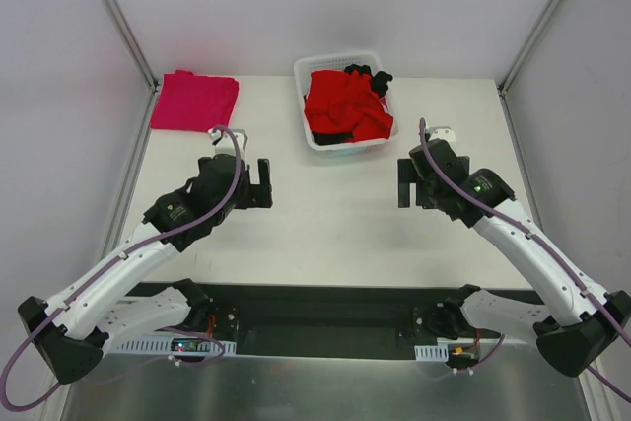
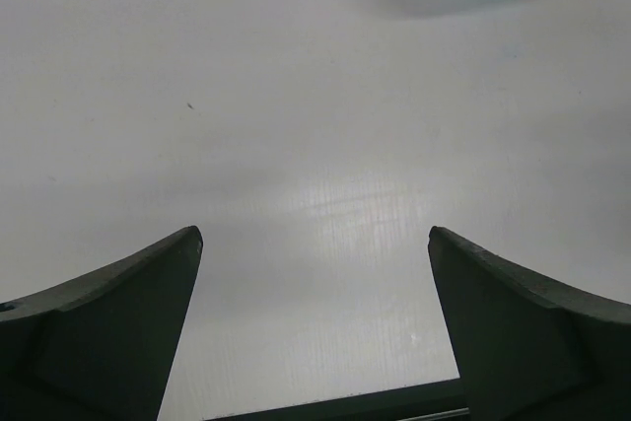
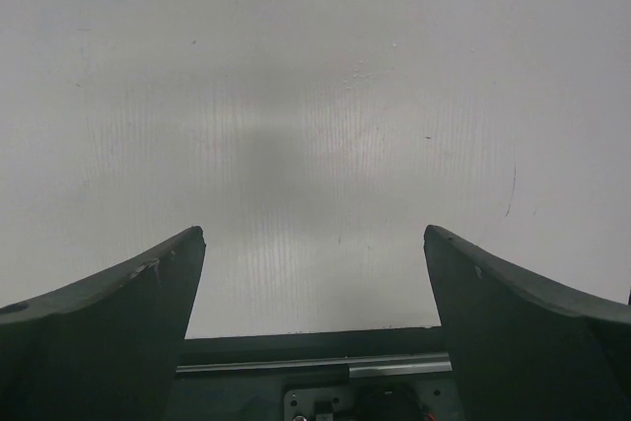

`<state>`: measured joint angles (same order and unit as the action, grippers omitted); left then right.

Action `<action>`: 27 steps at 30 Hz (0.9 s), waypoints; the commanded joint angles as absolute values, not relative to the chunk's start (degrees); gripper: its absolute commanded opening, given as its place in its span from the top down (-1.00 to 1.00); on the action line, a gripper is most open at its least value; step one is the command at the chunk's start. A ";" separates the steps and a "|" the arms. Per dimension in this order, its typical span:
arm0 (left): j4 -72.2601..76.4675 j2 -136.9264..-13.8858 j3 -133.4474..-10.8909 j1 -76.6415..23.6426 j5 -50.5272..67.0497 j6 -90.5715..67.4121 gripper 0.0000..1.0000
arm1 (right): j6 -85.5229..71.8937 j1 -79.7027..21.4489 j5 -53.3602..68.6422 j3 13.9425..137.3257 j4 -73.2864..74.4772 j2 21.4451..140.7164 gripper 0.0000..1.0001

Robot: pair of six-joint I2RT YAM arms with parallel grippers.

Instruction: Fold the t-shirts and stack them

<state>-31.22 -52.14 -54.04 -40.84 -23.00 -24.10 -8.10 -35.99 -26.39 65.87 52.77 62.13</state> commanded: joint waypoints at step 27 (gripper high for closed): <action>-38.85 -47.55 -52.12 -40.87 -18.81 -33.92 -0.98 | 5.01 -32.17 -18.65 103.05 50.27 98.68 -0.96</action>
<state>-36.75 -48.77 -50.65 -40.84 -19.99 -31.42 0.38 -34.79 -22.59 90.39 50.13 91.39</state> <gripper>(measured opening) 0.992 0.972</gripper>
